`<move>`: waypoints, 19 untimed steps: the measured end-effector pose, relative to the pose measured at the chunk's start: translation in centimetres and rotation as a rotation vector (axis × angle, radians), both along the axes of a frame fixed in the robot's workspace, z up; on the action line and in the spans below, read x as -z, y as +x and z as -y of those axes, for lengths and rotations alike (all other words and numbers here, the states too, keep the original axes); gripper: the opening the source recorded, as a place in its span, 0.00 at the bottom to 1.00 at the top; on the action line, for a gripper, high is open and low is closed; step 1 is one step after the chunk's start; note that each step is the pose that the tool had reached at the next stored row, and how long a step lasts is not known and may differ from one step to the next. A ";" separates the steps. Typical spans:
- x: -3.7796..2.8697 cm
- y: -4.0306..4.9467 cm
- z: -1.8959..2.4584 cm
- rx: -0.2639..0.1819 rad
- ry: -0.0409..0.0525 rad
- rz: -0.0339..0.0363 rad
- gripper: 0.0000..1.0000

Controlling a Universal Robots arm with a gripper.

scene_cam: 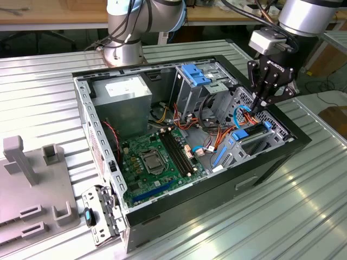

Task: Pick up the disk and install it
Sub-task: 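Insert the second disk wire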

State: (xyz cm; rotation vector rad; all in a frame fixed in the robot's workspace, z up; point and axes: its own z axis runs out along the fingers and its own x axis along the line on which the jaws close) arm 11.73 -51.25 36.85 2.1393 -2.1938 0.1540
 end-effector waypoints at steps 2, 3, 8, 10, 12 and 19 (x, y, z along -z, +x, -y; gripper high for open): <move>0.10 0.00 0.05 0.000 -0.0489 0.0000 0.18; 0.12 0.00 0.05 0.000 -0.0573 0.0000 0.18; 0.17 0.00 0.06 0.000 -0.0915 0.0000 0.18; 0.19 0.00 0.05 0.000 -0.0917 0.0000 0.18; 0.20 0.00 0.05 0.000 -0.0917 0.0000 0.18; 0.22 0.00 0.05 0.000 -0.0916 0.0000 0.18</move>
